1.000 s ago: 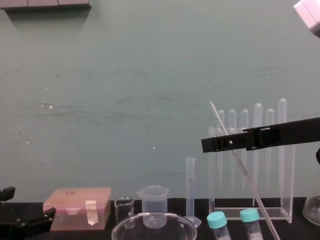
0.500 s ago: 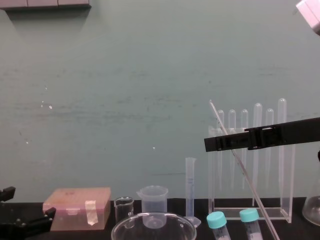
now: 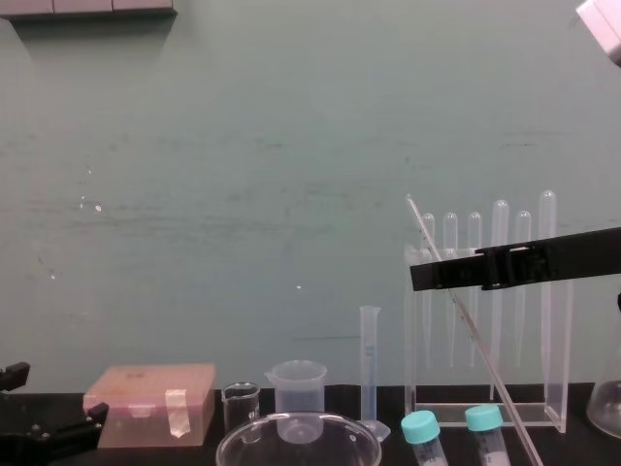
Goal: Hold the thermometer with one hand and immerse one end into the beaker, then reinsert it into the test tube rack.
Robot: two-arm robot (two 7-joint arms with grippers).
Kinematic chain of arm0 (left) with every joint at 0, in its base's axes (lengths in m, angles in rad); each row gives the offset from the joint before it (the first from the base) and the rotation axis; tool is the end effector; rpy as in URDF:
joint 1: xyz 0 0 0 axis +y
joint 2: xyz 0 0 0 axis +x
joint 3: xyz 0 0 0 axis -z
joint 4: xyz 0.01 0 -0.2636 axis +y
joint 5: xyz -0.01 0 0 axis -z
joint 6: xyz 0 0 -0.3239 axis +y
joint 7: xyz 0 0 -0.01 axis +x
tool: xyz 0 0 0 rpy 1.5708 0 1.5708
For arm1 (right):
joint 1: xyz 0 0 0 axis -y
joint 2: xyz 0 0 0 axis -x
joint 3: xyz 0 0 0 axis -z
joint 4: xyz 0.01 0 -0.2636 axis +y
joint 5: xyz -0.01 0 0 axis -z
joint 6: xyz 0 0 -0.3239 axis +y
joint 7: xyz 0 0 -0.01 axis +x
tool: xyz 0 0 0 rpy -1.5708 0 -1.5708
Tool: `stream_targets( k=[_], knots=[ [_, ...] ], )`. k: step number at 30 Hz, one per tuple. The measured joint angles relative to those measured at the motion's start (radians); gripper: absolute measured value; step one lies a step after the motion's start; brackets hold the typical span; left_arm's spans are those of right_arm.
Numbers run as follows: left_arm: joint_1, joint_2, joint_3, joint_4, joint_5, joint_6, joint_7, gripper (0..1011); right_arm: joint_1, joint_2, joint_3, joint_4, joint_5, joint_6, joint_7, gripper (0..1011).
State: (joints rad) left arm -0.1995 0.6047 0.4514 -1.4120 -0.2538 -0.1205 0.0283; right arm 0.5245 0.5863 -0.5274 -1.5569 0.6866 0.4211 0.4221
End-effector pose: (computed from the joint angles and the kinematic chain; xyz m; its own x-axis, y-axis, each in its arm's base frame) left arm 0.3680 0.0637 -0.2839 0.2923 0.8802 0.3738 -0.9552 0.2873 0.0703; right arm 0.4211 -0.0101 -0.1389 0.7380 -0.6733 -0.0451 0.6466 0.7248 -0.2379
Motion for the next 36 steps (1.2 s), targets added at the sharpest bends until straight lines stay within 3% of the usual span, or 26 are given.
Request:
stream_targets(
  k=[12,19,26,27,29,30,36],
  knots=[
    [0.000,0.000,0.000,0.000,0.000,0.000,0.000,1008,-0.001,0.000,0.000,-0.001,0.001,0.000,0.000,58],
    [0.000,0.000,0.000,0.000,0.000,0.000,0.000,1008,-0.003,0.001,0.001,-0.002,0.001,-0.004,-0.001,56],
    [0.000,0.000,0.000,0.000,0.000,0.000,0.000,1008,-0.072,0.011,0.046,-0.046,-0.021,-0.148,-0.020,56],
    [0.000,0.000,0.000,0.000,0.000,0.000,0.000,1008,-0.094,0.013,0.060,-0.060,-0.029,-0.195,-0.021,56],
    [0.000,0.000,0.000,0.000,0.000,0.000,0.000,1008,-0.118,0.015,0.078,-0.073,-0.033,-0.237,-0.021,56],
    [0.000,0.000,0.000,0.000,0.000,0.000,0.000,1008,-0.142,0.016,0.097,-0.083,-0.032,-0.277,-0.019,56],
    [0.000,0.000,0.000,0.000,0.000,0.000,0.000,1008,-0.237,0.019,0.171,-0.118,0.013,-0.374,-0.001,56]
  ],
)
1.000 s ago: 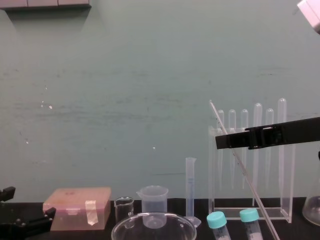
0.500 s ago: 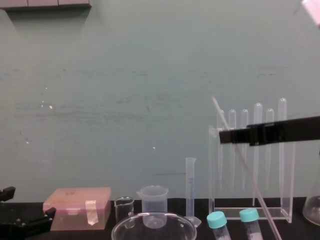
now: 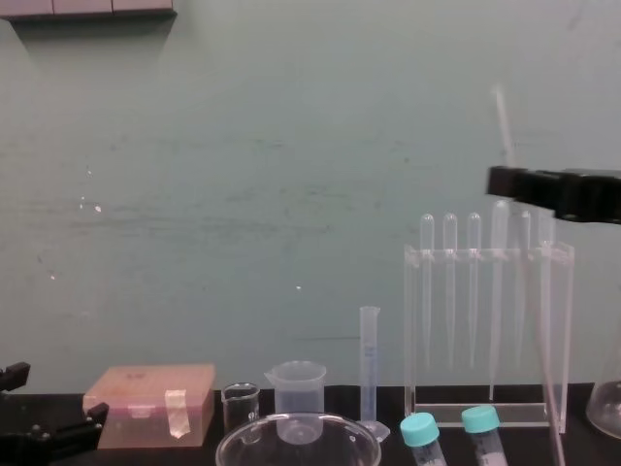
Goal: Hold the thermometer with one hand and immerse one end into the beaker, then reinsert it into the test tube rack.
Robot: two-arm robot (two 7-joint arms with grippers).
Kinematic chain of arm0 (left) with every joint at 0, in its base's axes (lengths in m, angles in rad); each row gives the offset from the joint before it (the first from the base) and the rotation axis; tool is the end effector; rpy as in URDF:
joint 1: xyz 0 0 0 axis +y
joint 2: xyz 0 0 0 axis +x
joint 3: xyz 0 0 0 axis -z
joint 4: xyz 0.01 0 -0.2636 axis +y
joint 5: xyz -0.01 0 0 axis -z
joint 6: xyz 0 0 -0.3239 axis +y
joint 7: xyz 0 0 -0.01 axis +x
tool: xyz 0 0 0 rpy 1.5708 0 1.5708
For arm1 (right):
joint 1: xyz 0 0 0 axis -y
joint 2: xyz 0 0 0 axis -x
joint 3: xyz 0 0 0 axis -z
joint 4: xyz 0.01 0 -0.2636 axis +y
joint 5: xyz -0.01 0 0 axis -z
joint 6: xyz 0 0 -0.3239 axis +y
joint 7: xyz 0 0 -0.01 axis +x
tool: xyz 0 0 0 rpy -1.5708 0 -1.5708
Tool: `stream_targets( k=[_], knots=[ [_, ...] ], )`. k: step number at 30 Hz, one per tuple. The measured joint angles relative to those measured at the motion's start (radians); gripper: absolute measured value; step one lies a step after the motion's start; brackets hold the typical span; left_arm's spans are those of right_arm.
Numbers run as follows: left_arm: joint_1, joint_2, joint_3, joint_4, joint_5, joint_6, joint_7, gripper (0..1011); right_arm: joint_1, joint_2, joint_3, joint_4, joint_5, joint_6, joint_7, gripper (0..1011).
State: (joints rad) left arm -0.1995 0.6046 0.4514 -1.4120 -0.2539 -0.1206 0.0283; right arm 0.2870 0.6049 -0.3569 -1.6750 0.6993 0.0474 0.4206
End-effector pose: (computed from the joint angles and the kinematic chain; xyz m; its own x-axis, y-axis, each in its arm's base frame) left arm 0.3680 0.0636 -0.2839 0.2923 0.8803 0.3737 -0.9552 0.2874 0.0702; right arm 0.3833 -0.0372 -0.1632 0.7032 -0.7108 0.0143 0.7052 0.6999 0.1134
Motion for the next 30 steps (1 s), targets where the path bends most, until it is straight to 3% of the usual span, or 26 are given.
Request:
stream_targets(
  k=[7,10,25,30],
  knots=[
    [0.000,0.000,0.000,0.000,0.000,0.000,0.000,1008,-0.087,0.008,0.072,-0.035,0.039,-0.024,-0.001,56],
    [0.000,0.000,0.000,0.000,0.000,0.000,0.000,1008,-0.095,0.010,0.082,-0.040,0.041,-0.025,0.000,56],
    [0.000,0.000,0.000,0.000,0.000,0.000,0.000,1008,-0.094,-0.003,0.105,-0.051,0.075,-0.036,0.043,56],
    [0.000,0.000,0.000,0.000,0.000,0.000,0.000,1008,-0.058,0.006,0.124,-0.074,0.119,-0.013,0.056,56]
  ],
)
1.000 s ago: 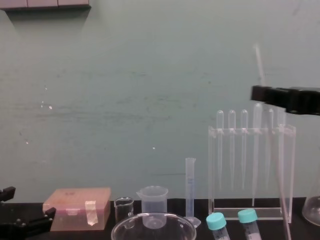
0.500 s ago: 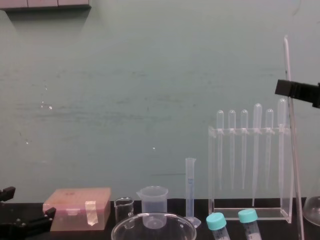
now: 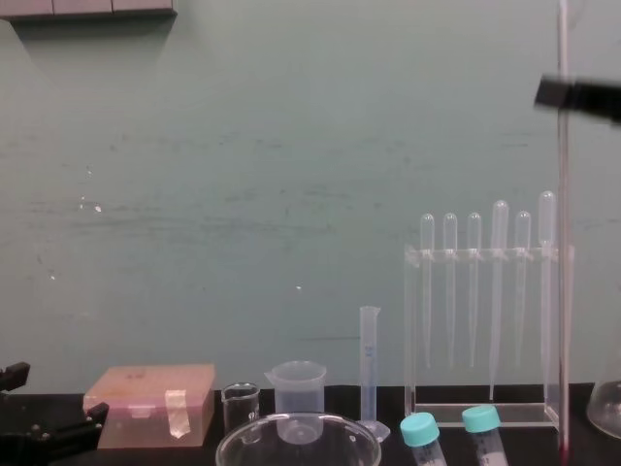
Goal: Hold the thermometer with one hand and immerse one end into the beaker, then reinsert it into the test tube rack.
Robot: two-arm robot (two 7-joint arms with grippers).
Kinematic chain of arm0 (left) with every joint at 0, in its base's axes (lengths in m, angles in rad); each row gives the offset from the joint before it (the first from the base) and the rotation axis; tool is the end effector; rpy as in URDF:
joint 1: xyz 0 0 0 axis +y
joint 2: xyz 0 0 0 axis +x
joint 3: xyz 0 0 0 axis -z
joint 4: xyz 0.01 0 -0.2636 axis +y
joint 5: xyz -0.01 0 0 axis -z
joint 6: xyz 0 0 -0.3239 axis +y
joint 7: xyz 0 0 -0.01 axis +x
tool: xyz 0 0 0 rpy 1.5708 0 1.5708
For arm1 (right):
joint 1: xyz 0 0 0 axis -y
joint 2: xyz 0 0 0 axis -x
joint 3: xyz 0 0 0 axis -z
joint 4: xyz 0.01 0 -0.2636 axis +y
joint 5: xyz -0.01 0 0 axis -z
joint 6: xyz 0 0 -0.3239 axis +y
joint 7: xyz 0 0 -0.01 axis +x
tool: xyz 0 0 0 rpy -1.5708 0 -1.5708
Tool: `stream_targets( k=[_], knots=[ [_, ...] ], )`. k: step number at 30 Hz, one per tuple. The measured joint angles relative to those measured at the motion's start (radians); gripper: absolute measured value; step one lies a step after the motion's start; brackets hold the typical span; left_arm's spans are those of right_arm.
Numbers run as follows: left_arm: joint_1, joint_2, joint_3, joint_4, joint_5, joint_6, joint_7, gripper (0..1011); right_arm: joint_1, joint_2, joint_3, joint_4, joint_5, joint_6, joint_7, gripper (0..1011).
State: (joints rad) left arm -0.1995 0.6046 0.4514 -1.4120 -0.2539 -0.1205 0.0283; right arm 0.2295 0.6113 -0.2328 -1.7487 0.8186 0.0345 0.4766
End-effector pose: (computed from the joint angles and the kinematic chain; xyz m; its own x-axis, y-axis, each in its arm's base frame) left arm 0.3680 0.0636 -0.2839 0.2923 0.8803 0.3737 -0.9552 0.2873 0.0703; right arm 0.3728 -0.0586 -0.1398 0.7192 -0.6933 -0.0454 0.6805 0.6898 0.2472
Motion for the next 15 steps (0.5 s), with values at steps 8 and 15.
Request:
stream_targets(
  k=[8,15],
  knots=[
    [0.000,0.000,0.000,0.000,0.000,0.000,0.000,1008,0.138,0.014,0.021,-0.018,0.089,0.077,0.012,56],
    [0.000,0.000,0.000,0.000,0.000,0.000,0.000,1008,0.289,0.010,-0.022,0.027,0.094,0.099,0.036,56]
  ],
)
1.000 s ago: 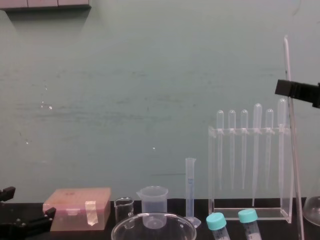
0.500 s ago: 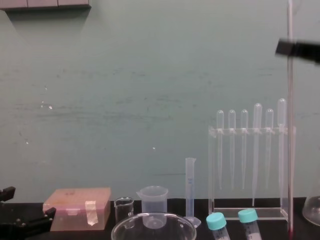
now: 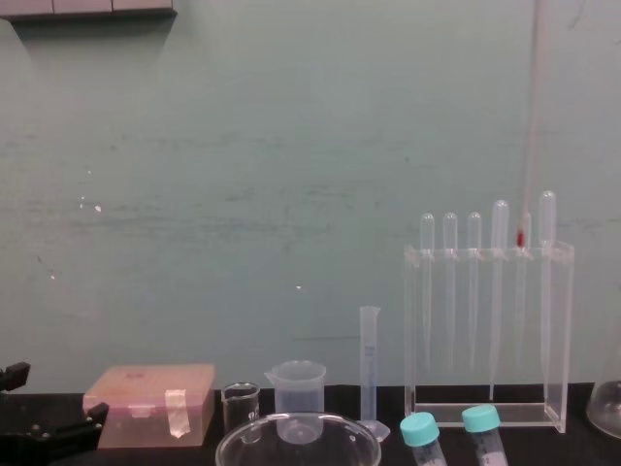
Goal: Hold the thermometer with one hand and immerse one end into the beaker, then reinsert it into the test tube rack.
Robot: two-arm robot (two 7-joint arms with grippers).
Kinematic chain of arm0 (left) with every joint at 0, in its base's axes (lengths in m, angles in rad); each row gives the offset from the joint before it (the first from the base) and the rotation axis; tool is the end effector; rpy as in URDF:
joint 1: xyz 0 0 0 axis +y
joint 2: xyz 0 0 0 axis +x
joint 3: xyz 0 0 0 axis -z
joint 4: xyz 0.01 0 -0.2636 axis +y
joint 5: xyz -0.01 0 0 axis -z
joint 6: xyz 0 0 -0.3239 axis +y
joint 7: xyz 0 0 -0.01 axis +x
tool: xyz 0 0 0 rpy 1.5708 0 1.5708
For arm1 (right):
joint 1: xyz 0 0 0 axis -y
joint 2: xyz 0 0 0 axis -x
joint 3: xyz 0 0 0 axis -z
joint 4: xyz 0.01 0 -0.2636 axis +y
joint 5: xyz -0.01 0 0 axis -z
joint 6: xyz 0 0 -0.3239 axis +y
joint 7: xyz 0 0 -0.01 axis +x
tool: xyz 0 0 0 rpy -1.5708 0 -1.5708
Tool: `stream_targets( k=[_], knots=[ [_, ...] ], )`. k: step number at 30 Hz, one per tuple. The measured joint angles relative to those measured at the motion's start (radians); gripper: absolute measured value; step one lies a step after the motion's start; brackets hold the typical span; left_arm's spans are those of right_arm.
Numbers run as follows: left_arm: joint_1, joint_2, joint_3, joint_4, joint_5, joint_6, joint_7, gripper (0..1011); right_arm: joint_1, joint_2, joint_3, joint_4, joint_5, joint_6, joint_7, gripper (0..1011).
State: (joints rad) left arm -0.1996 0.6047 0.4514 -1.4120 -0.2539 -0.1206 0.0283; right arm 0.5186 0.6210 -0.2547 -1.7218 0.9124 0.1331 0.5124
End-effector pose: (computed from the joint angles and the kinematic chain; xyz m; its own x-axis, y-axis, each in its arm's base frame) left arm 0.3681 0.0637 -0.2838 0.2922 0.8803 0.3738 -0.9553 0.2874 0.0701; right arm 0.4024 -0.0595 -0.0385 0.7710 -0.6352 0.0461 0.5812 0.7313 0.3570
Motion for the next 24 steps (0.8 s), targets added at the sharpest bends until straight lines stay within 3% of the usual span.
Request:
stream_targets(
  k=[7,15,19,24],
  knots=[
    [0.000,0.000,0.000,0.000,0.000,0.000,0.000,1008,0.088,-0.049,-0.088,0.065,0.001,-0.002,0.052,56],
    [0.000,0.000,0.000,0.000,0.000,0.000,0.000,1008,0.173,-0.129,-0.210,0.149,0.044,0.023,0.169,56],
    [0.000,0.000,0.000,0.000,0.000,0.000,0.000,1008,0.197,-0.149,-0.255,0.172,0.062,0.044,0.214,56],
    [0.000,0.000,0.000,0.000,0.000,0.000,0.000,1008,0.175,-0.187,-0.335,0.228,0.030,-0.014,0.258,56]
  ],
)
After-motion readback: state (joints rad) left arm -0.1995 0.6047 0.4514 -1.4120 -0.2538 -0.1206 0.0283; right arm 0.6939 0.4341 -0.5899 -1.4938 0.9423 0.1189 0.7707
